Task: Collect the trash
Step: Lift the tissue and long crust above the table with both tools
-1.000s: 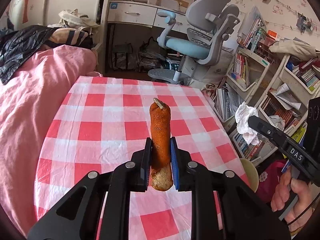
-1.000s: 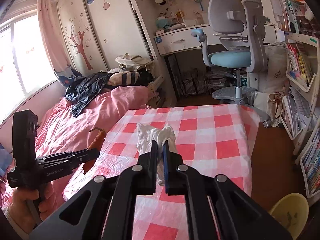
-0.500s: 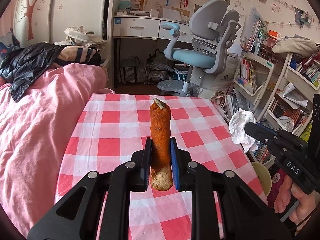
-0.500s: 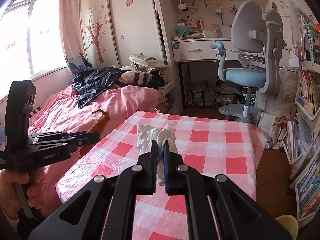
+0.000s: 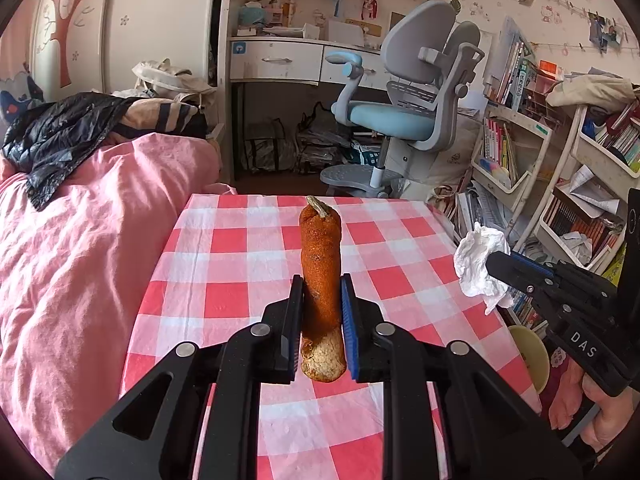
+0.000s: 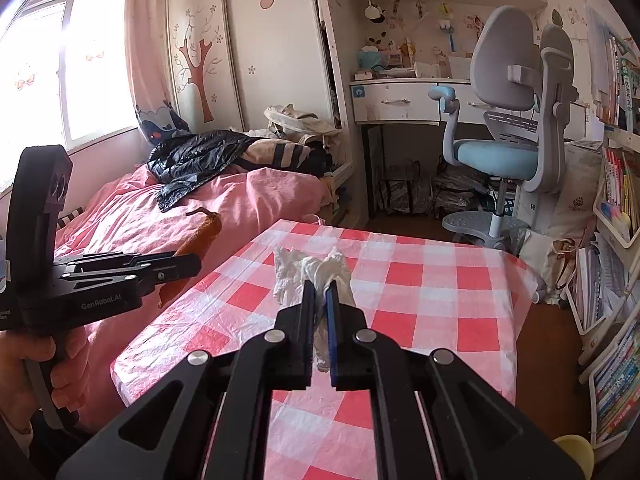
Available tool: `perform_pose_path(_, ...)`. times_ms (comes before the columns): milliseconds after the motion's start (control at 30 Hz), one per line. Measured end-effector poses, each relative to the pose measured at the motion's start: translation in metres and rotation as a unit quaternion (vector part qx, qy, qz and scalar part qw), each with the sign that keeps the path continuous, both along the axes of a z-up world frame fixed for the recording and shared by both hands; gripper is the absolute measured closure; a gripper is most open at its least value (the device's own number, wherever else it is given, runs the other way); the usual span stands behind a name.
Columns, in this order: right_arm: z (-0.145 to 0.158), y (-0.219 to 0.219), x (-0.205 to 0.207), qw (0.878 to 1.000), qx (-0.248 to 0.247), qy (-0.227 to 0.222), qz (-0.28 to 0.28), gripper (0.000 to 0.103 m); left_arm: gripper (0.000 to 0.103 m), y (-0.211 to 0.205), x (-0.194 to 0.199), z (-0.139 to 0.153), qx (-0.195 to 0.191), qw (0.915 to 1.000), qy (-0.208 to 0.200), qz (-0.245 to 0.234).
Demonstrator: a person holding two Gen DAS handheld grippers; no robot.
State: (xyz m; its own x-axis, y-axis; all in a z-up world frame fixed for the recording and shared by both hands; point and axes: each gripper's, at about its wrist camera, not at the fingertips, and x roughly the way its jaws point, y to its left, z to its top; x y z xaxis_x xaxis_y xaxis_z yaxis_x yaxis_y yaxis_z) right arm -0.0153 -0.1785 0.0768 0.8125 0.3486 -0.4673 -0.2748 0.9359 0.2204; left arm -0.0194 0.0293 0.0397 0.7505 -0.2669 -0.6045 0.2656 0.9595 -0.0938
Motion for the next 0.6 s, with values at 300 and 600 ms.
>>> perform_pose_path(300, 0.0026, 0.0030, -0.0011, 1.000, -0.005, -0.005, 0.004, 0.095, 0.086, -0.0006, 0.0006, 0.0010, 0.004, 1.0000, -0.002, -0.001)
perform_pose_path(600, 0.0042, 0.0019, -0.0015, 1.000, -0.002, -0.008, 0.004, 0.095, 0.086, -0.0011, 0.0008, 0.0012, 0.005, 1.0000, -0.003, -0.001)
